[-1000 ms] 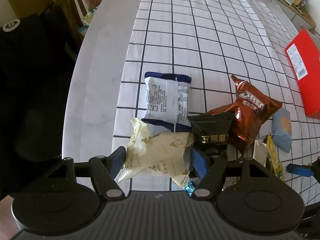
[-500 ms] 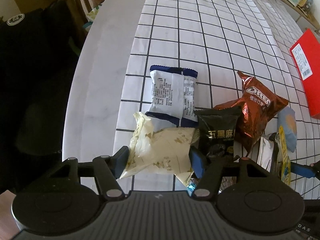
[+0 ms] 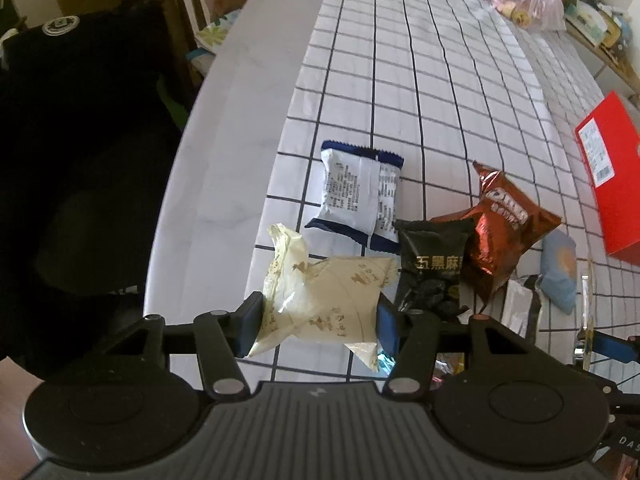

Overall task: Organize snacks
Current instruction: 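Grasp the yellow Minion stick snack with the right gripper while the left grasps the cream bun, then carry both snacks into the red box and open both grippers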

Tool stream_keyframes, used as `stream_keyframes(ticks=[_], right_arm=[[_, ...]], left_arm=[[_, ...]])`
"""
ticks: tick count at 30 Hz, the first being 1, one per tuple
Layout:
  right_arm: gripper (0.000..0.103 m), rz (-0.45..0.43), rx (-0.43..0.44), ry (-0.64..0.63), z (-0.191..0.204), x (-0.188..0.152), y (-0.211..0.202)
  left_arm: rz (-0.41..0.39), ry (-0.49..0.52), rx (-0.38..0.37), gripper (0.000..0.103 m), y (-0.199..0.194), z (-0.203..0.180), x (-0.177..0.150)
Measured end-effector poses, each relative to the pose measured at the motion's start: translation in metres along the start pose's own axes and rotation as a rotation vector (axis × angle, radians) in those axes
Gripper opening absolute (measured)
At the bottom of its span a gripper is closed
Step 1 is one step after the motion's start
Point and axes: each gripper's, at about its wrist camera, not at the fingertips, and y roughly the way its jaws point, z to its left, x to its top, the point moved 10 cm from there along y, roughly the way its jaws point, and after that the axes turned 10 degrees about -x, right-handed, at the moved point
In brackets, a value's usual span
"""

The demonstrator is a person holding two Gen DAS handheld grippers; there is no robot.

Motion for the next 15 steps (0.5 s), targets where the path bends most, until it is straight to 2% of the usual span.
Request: stream_keyframes(ticks=[7, 15], right_arm=[[0.047, -0.043, 0.007, 0.042, -0.013, 0.01, -0.026], [0.047, -0.097, -0.013, 0.088, -0.043, 0.022, -0.058]], left_arm=[[-0.058, 0.016, -0.016, 0.056, -0.034, -0.019, 0.006], [-0.112, 0.1, -0.056, 0.057, -0.063, -0.07, 0.01]])
